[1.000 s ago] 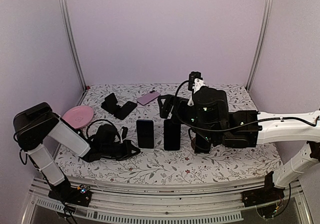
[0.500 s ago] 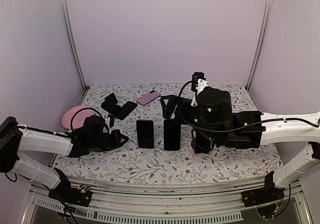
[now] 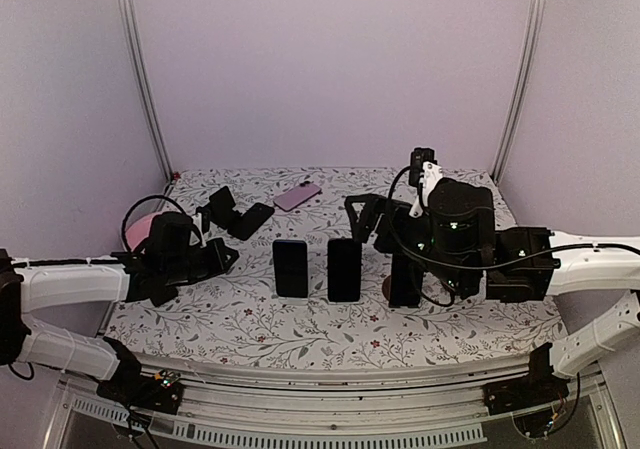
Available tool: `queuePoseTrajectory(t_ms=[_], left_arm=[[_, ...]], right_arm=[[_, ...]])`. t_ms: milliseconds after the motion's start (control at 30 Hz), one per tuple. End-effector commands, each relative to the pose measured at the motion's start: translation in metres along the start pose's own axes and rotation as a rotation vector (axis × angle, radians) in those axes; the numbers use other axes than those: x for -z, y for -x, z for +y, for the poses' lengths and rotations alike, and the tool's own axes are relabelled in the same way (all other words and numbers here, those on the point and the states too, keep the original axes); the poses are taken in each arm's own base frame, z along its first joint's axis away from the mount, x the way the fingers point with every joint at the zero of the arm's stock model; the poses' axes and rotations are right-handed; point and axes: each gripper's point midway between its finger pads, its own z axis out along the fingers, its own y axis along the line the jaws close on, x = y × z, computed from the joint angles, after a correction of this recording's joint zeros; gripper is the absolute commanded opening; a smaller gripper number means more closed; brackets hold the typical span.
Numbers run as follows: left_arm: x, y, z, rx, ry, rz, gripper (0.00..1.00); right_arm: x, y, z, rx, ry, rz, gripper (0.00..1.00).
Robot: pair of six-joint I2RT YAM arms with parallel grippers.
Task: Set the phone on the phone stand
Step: Move the phone stand to the center of the board.
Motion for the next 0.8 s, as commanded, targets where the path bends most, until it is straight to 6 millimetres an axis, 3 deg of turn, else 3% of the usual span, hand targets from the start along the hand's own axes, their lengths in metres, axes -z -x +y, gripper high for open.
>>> queuePoseTrajectory(t_ms=[0, 233, 400, 633, 700, 767], left_arm=[[-0.001, 0.019, -0.007, -0.035, -0.006, -0.030, 0.00], [-0.006, 0.025, -0.019, -0.046, -0.057, -0.032, 0.00], [-0.012, 0.029, -0.007, -0.062, -0.007, -0.023, 0.01], [-0.028, 0.053, 0.026, -0.012, 0.082, -0.076, 0.05], [-0.030, 0.070, 0.035, 0.003, 0.127, -0.105, 0.13], [-0.031, 0.089, 0.044, 0.005, 0.175, -0.141, 0.33]], right_arm=[[0.006, 0.003, -0.022, 0.002, -0.043, 0.005, 0.99], [-0.005, 0.002, -0.031, 0.028, -0.059, 0.054, 0.99], [-0.007, -0.002, -0.035, 0.028, -0.087, 0.082, 0.99], [-0.010, -0.028, -0.045, 0.038, -0.094, 0.144, 0.99], [-0.010, -0.031, -0.042, 0.047, -0.082, 0.164, 0.99], [-0.010, -0.033, -0.041, 0.058, -0.074, 0.177, 0.99]])
